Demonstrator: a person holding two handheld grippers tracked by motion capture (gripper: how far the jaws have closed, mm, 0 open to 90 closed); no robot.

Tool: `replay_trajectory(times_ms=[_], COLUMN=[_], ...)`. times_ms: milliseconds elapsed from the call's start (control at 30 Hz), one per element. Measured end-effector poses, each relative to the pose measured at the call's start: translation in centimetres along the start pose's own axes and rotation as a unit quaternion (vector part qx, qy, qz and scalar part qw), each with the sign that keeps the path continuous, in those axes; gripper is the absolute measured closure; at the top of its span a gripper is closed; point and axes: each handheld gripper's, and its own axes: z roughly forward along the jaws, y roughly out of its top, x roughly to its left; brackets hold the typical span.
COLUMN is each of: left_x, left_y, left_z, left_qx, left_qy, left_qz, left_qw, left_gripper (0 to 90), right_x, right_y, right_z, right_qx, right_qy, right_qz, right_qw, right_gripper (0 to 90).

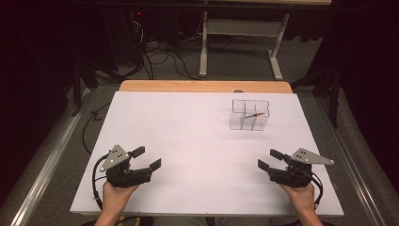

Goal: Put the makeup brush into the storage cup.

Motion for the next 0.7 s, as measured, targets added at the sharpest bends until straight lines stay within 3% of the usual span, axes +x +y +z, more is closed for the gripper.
replay_trajectory(times_ms=[200, 700], left_x=[-0.08, -0.13], left_y=[0.02, 0.02], left_z=[0.05, 0.10], left_qx=[-0.002, 0.004], left_qy=[-0.002, -0.003], left_qz=[-0.001, 0.001], left_qw=[1.0000, 1.0000], left_gripper=[21.3, 21.4], right_x=[0.16, -0.02], right_y=[-0.15, -0.13], right_z=[0.07, 0.04], right_qx=[-0.003, -0.009], right_qy=[-0.011, -0.013], right_qz=[-0.003, 0.001], right_qw=[0.9999, 0.9999], right_gripper=[30.3, 29.3])
